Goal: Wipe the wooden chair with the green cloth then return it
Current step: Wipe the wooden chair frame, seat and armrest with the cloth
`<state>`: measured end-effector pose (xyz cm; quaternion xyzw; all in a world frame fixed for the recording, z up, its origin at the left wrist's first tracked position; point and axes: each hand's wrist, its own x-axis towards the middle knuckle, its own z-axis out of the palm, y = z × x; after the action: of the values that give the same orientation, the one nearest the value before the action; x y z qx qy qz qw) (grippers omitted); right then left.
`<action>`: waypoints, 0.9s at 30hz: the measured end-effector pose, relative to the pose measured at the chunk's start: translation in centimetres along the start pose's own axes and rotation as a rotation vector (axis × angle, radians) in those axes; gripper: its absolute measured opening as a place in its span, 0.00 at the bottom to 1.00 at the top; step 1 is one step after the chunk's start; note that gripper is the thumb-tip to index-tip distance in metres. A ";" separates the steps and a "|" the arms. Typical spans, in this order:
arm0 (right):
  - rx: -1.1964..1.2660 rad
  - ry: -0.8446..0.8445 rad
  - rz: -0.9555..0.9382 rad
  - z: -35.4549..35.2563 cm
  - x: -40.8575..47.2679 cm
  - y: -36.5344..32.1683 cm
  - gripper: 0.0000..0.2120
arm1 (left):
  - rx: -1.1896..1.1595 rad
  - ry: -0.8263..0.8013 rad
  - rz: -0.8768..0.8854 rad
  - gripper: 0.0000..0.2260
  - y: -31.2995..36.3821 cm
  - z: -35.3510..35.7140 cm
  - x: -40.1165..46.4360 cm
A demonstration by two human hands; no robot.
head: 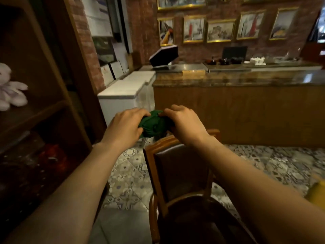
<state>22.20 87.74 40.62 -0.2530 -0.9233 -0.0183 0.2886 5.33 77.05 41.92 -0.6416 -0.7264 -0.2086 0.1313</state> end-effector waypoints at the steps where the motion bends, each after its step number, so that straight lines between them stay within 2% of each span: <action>1: 0.015 -0.027 0.014 1.4 -0.4 0.7 0.21 | -0.011 -0.028 -0.002 0.23 -0.3 1.7 -0.1; 8: 0.082 -0.244 0.120 13.4 -3.7 3.1 0.24 | -0.066 -0.234 -0.034 0.24 -4.9 13.7 -2.1; 15: 0.164 -0.460 0.239 25.8 -8.0 2.8 0.24 | -0.196 -0.447 -0.082 0.24 -11.0 25.0 -6.6; 18: 0.203 -0.558 0.284 30.8 -10.2 2.5 0.27 | -0.238 -0.528 -0.105 0.24 -13.0 29.9 -9.3; 27: 0.242 -0.836 0.421 41.9 -18.8 1.7 0.33 | -0.325 -0.779 -0.145 0.24 -14.9 41.7 -17.6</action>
<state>14.35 88.18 -4.61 -0.3847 -0.8844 0.2511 -0.0822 -3.62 79.87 -4.77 -0.6322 -0.7226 -0.0711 -0.2705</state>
